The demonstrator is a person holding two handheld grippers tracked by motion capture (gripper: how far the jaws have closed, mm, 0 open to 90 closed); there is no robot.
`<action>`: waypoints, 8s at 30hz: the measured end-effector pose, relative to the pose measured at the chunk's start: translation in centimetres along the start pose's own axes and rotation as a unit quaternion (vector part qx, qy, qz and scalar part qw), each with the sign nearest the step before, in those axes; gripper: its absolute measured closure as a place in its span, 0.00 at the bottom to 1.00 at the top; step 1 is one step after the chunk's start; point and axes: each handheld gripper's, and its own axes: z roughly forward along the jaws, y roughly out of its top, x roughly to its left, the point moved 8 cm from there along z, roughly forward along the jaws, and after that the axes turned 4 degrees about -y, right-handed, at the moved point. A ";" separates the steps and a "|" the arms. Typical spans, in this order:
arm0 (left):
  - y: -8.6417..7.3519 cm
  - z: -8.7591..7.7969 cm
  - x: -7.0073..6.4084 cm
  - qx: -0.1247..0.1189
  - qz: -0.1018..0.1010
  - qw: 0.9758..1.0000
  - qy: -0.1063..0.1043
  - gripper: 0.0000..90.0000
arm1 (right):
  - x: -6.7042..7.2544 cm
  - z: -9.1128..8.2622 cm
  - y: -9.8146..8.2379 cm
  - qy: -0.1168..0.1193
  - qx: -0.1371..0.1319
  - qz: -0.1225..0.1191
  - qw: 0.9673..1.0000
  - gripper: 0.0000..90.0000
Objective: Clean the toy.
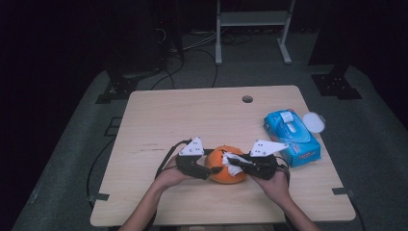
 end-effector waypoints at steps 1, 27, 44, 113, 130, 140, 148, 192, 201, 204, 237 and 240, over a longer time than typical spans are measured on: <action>0.0 0.0 0.1 0.000 0.002 1.000 0.000 0.37 | -0.3 -0.1 -0.1 -0.004 0.000 0.003 1.000 0.90; 0.8 0.7 -1.2 0.005 0.034 0.999 0.013 0.35 | 1.6 0.0 0.9 0.005 -0.014 -0.015 1.000 0.90; 0.0 0.2 0.2 -0.009 -0.026 1.000 0.002 0.31 | -1.8 -0.7 -0.9 -0.029 0.009 0.034 0.999 0.90; -3.2 -1.4 1.3 0.016 -0.036 0.999 -0.033 0.36 | -1.4 0.2 -1.9 -0.024 0.015 0.032 0.999 0.89; -2.7 -0.8 0.6 0.018 -0.007 0.999 -0.033 0.37 | 0.9 0.7 -0.9 -0.007 0.005 -0.002 1.000 0.89; -2.6 -0.8 0.6 0.017 -0.006 0.999 -0.035 0.36 | -2.1 -0.5 -2.6 -0.038 0.015 0.050 0.998 0.89; -1.3 0.1 -1.0 0.020 0.041 0.998 -0.030 0.36 | 0.7 0.1 -0.7 -0.001 -0.010 0.020 1.000 0.89; -1.0 0.3 -1.8 0.027 0.041 0.998 -0.042 0.31 | -0.5 -0.7 -1.7 -0.029 0.012 0.020 0.999 0.89; -0.6 0.4 -1.5 0.016 0.004 0.999 -0.045 0.27 | 0.0 -0.6 -1.7 -0.031 0.012 0.012 0.999 0.89; -0.4 0.5 -2.0 0.025 0.037 0.998 -0.037 0.32 | 0.4 -0.6 -1.2 -0.021 0.003 0.013 1.000 0.89; 0.2 1.1 -3.6 0.039 0.088 0.995 -0.038 0.33 | 2.0 -0.6 0.0 -0.004 -0.014 0.005 1.000 0.89; 0.1 0.9 -3.8 0.046 0.101 0.993 -0.037 0.34 | 2.5 -0.2 0.1 -0.006 -0.009 -0.014 1.000 0.89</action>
